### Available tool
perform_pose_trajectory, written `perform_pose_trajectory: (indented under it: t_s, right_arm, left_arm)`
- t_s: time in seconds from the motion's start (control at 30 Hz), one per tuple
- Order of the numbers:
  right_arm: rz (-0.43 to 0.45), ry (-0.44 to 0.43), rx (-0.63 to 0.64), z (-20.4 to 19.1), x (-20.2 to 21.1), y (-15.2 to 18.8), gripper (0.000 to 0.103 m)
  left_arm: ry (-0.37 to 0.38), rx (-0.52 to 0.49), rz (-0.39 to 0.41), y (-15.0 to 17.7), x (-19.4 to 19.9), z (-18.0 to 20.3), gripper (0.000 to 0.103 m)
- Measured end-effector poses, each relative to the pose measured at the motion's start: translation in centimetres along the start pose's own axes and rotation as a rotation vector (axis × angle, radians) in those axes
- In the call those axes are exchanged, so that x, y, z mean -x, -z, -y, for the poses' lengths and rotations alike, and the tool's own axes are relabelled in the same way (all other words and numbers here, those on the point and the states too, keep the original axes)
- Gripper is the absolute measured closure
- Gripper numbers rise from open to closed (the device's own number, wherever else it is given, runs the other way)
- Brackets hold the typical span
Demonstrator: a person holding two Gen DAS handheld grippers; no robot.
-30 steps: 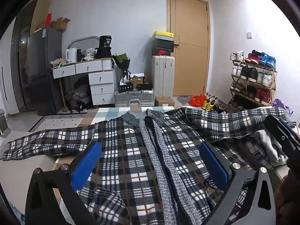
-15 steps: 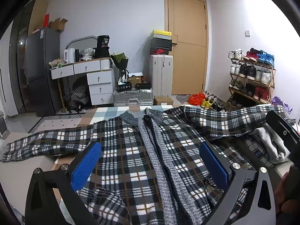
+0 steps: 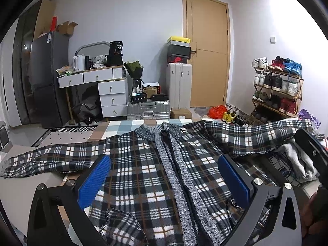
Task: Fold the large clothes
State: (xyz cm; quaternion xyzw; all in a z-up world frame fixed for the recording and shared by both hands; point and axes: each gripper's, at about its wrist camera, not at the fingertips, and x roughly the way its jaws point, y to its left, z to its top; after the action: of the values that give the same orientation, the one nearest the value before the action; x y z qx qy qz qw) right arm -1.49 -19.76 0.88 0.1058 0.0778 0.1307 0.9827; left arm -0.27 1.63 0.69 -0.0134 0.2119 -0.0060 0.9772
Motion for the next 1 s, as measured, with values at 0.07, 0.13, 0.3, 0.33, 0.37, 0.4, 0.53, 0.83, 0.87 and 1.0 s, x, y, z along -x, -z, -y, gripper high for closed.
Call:
perform_pose_trajectory:
  t_s: [0.07,0.13,0.3,0.33,0.37,0.4,0.53,0.83,0.87,1.0]
  right_arm:
    - [-0.002,-0.002,0.002,-0.03,-0.01,0.01,0.000]
    - [-0.001,-0.004,0.002,-0.01,0.03,0.00,0.000]
    - [-0.005,-0.008,0.002,-0.08,-0.03,0.01,0.000]
    - [-0.008,-0.009,0.005,-0.09,-0.06,0.06,0.000]
    - [-0.011,-0.009,0.007,-0.14,-0.11,0.08,0.000]
    - [-0.013,-0.010,0.009,-0.19,-0.14,0.10,0.000]
    - [-0.016,-0.010,0.011,-0.28,-0.24,0.09,0.000]
    - [-0.017,-0.001,-0.019,0.13,-0.25,0.07,0.000]
    - [-0.020,0.000,-0.021,0.14,-0.30,0.12,0.000]
    - [-0.021,-0.003,-0.022,0.24,-0.26,0.06,0.000]
  left_arm:
    - [-0.001,0.007,0.004,-0.01,0.04,-0.20,0.001]
    - [-0.005,0.010,0.000,0.09,-0.09,-0.28,0.001]
    - [0.006,0.010,-0.017,0.21,-0.27,-0.28,0.001]
    - [0.006,0.010,-0.013,0.19,-0.20,-0.27,0.001]
    - [0.005,0.009,-0.011,0.18,-0.15,-0.26,0.001]
    - [0.007,0.009,-0.010,0.18,-0.12,-0.25,0.001]
    - [0.012,0.007,-0.015,0.20,-0.17,-0.22,0.001]
    - [0.010,0.010,-0.022,0.29,-0.28,-0.22,0.001]
    - [0.009,0.010,-0.023,0.31,-0.28,-0.22,0.001]
    - [0.007,0.008,-0.020,0.33,-0.24,-0.26,0.001]
